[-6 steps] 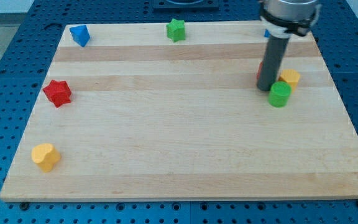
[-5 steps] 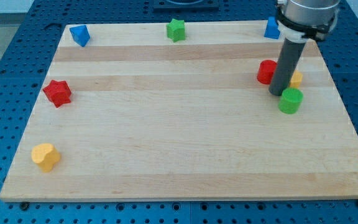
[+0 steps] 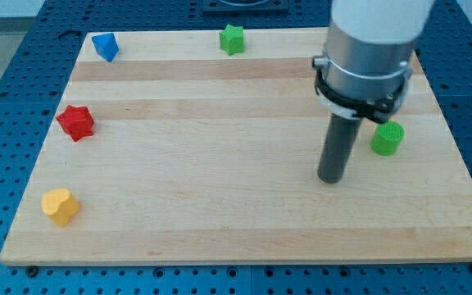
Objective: Push the green circle to the bottom center
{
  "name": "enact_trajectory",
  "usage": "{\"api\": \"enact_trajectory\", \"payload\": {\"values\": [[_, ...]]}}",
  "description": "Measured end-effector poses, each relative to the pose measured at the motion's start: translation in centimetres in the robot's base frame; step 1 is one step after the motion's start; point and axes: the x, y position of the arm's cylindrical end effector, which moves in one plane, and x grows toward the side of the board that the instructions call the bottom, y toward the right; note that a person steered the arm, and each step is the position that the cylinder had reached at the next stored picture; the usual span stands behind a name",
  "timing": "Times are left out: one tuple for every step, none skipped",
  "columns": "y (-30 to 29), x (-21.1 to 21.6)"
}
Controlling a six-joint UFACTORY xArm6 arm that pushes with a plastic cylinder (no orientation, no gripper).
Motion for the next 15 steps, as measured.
{"api": "enact_trajectory", "payload": {"values": [[0.1, 0.3], [0.1, 0.3], [2.3, 0.4], [8.3, 0.4], [14.0, -2.5], [16.3, -6.8], [15.4, -9.2], [10.2, -9.0], [4.1, -6.5], [-1.1, -4.1], [-0.4, -5.6], [3.5, -8.5], [7.4, -8.6], [10.6, -7.4], [11.4, -5.1]]}}
